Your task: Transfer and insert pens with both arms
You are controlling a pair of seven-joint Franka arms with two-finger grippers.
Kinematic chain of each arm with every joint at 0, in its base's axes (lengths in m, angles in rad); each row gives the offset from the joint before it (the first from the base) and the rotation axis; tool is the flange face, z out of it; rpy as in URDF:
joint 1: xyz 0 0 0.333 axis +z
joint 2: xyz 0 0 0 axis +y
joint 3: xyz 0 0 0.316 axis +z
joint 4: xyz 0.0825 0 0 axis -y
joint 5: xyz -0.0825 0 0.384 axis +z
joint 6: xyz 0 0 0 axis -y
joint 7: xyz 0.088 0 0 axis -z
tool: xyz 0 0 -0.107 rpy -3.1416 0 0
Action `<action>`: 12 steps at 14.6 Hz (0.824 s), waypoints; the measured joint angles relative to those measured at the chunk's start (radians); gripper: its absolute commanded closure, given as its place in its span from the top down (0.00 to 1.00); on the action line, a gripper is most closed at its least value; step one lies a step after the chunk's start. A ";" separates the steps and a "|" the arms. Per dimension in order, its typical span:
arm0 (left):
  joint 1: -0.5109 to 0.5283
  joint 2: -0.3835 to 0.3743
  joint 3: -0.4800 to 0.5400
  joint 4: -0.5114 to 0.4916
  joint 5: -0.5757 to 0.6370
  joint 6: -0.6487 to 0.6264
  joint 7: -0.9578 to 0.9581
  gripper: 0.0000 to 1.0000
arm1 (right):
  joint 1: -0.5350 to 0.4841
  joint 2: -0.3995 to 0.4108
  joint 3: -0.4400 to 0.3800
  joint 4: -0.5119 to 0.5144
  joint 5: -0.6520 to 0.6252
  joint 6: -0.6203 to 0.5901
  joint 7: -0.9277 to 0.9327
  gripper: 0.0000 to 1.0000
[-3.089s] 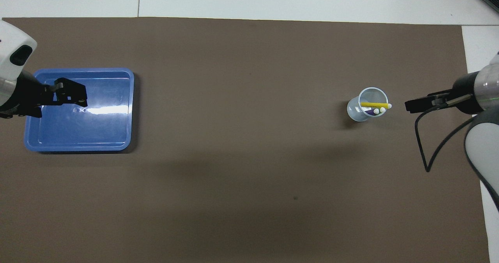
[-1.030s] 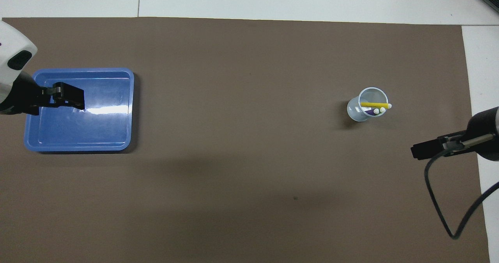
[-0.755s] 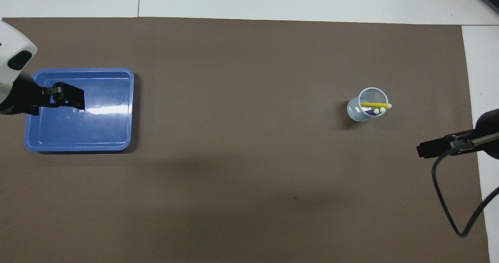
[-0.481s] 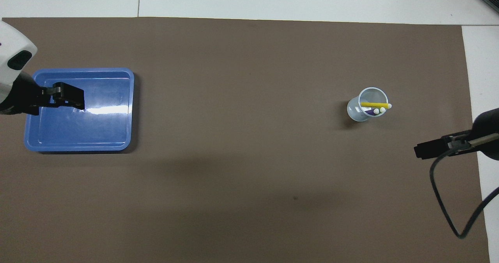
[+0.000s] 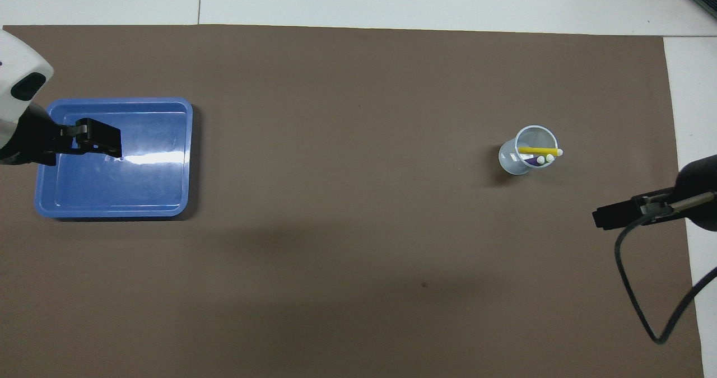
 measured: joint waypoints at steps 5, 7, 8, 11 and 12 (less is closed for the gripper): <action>0.000 0.000 0.000 0.000 0.000 0.000 0.000 1.00 | 0.000 -0.002 -0.013 -0.012 0.000 0.000 0.000 1.00; 0.000 0.000 0.000 0.000 0.000 0.000 0.000 1.00 | -0.001 -0.005 -0.018 -0.025 0.000 0.001 0.000 1.00; 0.000 0.000 0.000 0.000 0.000 0.000 0.000 1.00 | -0.001 -0.007 -0.018 -0.028 0.000 0.015 0.000 1.00; 0.000 0.000 0.000 0.000 0.000 0.000 0.000 1.00 | -0.002 -0.009 -0.019 -0.035 0.000 0.085 0.000 1.00; 0.000 0.000 0.000 0.000 0.000 0.000 0.000 1.00 | -0.005 -0.009 -0.020 -0.038 0.000 0.109 0.000 1.00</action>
